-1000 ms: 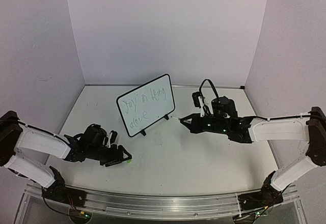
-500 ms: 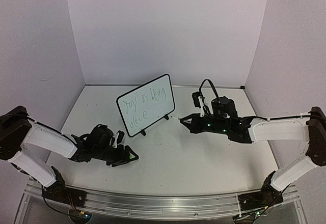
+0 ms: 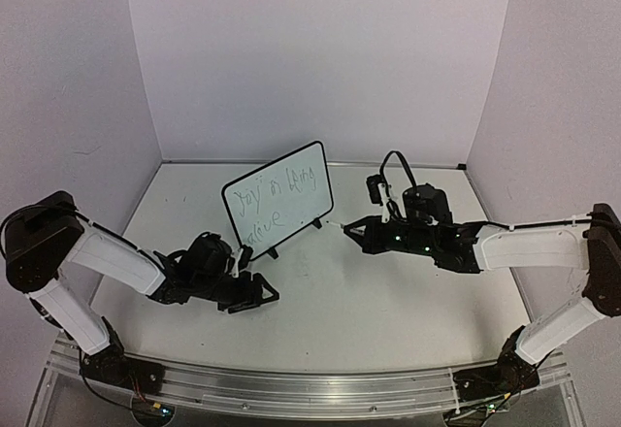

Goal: Write a sentence on the whiteboard
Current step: Move the pen cap to the center of the board, then pick up the pen cap from the center of the board.

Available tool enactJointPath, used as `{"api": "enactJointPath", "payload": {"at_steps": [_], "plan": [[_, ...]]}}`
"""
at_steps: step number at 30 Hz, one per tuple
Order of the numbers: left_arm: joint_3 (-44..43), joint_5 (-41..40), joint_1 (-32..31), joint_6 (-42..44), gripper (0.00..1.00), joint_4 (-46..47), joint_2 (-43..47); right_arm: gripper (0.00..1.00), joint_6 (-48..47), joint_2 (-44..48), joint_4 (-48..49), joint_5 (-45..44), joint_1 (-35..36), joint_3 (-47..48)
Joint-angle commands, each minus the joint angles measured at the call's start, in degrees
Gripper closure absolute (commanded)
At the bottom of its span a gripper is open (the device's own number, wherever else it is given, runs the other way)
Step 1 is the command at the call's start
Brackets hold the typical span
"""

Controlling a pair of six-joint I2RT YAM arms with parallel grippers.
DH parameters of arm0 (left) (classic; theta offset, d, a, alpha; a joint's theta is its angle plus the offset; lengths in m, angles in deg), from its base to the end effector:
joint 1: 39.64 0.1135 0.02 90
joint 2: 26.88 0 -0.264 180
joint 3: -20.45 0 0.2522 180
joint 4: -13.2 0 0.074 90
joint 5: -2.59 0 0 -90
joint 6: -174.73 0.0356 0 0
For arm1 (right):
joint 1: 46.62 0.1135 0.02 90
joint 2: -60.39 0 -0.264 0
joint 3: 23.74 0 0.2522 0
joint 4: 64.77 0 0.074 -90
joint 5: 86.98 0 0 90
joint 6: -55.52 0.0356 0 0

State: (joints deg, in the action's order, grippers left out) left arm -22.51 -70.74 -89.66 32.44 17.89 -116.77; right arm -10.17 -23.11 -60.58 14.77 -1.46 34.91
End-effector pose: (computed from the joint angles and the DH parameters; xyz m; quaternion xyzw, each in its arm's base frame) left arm 0.1668 -0.2148 0.1206 0.0408 0.9057 -0.3951 0.1480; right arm 0.2211 0.2326 0.2314 -0.2053 0.7941 0.3916 0.4171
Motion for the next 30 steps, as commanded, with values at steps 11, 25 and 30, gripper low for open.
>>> {"api": "enactJointPath", "payload": {"at_steps": [11, 25, 30], "plan": [[-5.6, 1.8, -0.6, 12.1, 0.34, -5.3, 5.2, 1.0, -0.2, 0.7, 0.9, -1.2, 0.4, 1.2], [-15.5, 1.5, -0.5, 27.9, 0.38, -19.6, -0.7, 1.0, -0.4, 2.1, 0.4, -1.4, 0.4, 0.8], [-17.4, -0.7, -0.5, 31.6, 0.38, -23.2, -1.9, 1.0, -0.5, 3.1, -0.3, -1.9, 0.4, 0.3]]}}
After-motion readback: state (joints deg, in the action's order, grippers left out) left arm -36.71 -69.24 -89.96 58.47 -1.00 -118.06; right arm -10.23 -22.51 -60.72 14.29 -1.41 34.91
